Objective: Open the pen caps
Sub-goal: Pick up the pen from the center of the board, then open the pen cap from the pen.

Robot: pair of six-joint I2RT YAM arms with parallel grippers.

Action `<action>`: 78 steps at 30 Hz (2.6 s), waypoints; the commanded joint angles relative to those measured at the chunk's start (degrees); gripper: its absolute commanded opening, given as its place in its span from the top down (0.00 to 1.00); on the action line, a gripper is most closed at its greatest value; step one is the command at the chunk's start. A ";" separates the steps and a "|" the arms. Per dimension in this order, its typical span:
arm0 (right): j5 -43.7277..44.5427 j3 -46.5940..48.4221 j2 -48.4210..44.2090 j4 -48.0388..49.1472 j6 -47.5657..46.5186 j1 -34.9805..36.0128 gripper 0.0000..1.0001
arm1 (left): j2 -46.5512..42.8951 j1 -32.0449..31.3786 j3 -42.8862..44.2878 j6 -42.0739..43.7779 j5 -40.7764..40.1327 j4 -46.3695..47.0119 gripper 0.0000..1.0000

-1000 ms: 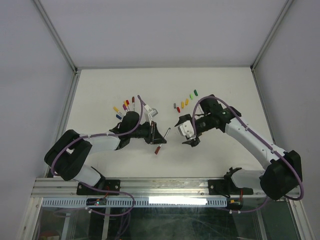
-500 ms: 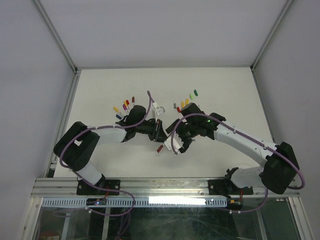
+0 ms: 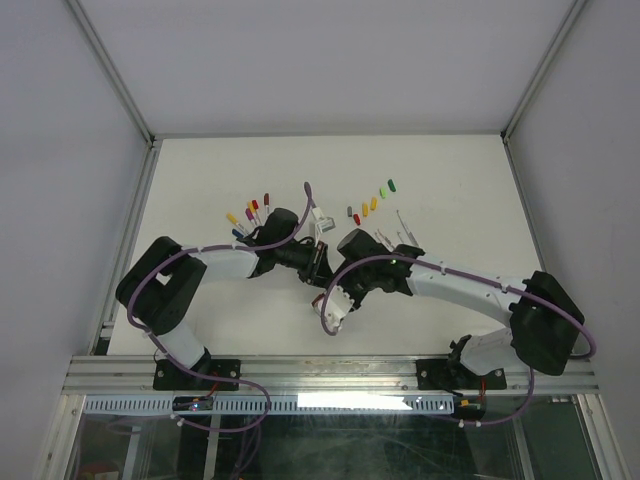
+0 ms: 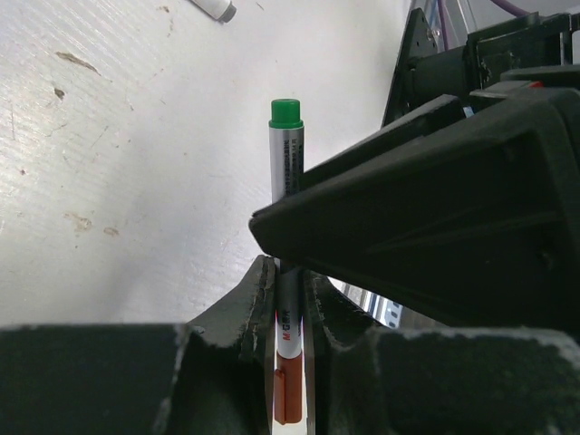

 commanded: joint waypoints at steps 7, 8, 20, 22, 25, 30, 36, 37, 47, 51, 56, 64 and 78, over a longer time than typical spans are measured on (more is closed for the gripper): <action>4.78 -0.52 1.26 4.86 -0.11 1.29 0.64 | -1.30 -1.41 3.30 4.92 3.07 -2.55 1.00; 4.80 -0.69 1.15 4.97 -0.12 1.33 0.66 | -1.41 -1.41 3.41 5.08 3.02 -2.73 1.00; 1.54 -1.70 -2.23 4.32 2.48 1.27 1.00 | -7.11 -0.82 1.29 1.60 -7.24 -1.64 0.65; 0.62 -2.31 -3.24 4.41 3.46 0.76 1.00 | -11.05 -0.25 -0.99 -0.42 -9.84 0.77 0.49; -1.94 -3.03 -5.01 4.28 5.23 -0.71 1.00 | -18.41 0.19 -5.43 -2.73 -12.87 5.30 0.31; -8.95 -3.65 -8.03 2.76 9.27 -4.42 1.00 | -28.28 0.61 -11.38 -4.51 -20.83 9.61 0.28; -15.13 -3.18 -11.11 0.77 19.73 -8.37 1.00 | -42.76 0.96 -23.44 -9.76 -33.34 21.81 0.14; -15.38 -2.92 -11.36 0.60 22.00 -8.99 1.00 | -45.16 0.97 -26.38 -11.02 -34.77 25.83 0.09; -16.88 -0.39 -13.05 4.02 43.35 -15.52 1.00 | -50.22 1.00 -41.10 -27.23 -44.84 51.49 0.01; -15.89 -0.61 -12.68 7.74 48.60 -16.23 1.00 | -46.36 0.90 -40.78 -32.27 -46.75 54.33 0.01; -14.04 -1.12 -11.80 11.89 53.86 -16.37 1.00 | -41.81 -0.04 -40.80 -36.88 -51.01 57.82 0.01; -11.91 0.00 -7.80 12.89 58.29 -16.62 1.00 | -39.93 -5.60 -40.12 -36.68 -62.65 57.95 0.01; -10.77 0.13 -6.04 14.98 62.16 -17.56 1.00 | -33.84 -9.94 -34.50 -39.76 -69.50 53.97 0.01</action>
